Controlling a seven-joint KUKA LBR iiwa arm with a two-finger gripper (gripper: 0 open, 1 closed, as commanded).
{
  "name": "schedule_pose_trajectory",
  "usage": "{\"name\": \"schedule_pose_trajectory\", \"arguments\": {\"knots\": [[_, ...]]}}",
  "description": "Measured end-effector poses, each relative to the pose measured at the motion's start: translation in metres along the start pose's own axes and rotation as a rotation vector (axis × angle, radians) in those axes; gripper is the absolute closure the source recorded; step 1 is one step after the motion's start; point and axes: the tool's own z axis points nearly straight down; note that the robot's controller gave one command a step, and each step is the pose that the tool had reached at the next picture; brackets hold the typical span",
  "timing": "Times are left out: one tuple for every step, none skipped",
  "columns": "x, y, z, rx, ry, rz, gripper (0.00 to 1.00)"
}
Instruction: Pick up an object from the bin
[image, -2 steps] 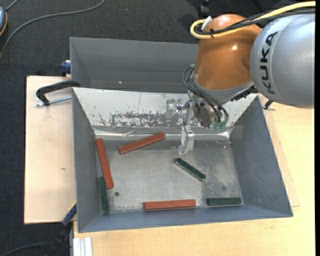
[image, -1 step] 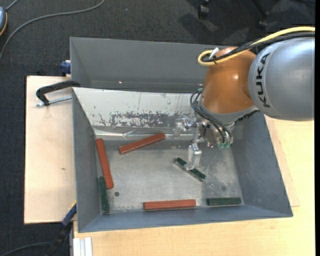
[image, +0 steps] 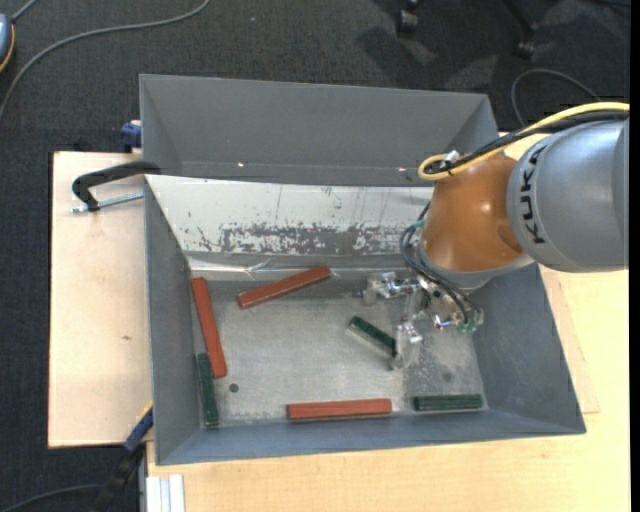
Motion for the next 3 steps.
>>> {"name": "schedule_pose_trajectory", "arguments": {"knots": [[-0.004,0.003,-0.005,0.000,-0.009,-0.004,1.00],[0.039,0.005,-0.129,0.003,-0.019,0.009,1.00],[0.011,-0.053,-0.241,0.009,-0.019,-0.366,1.00]]}}
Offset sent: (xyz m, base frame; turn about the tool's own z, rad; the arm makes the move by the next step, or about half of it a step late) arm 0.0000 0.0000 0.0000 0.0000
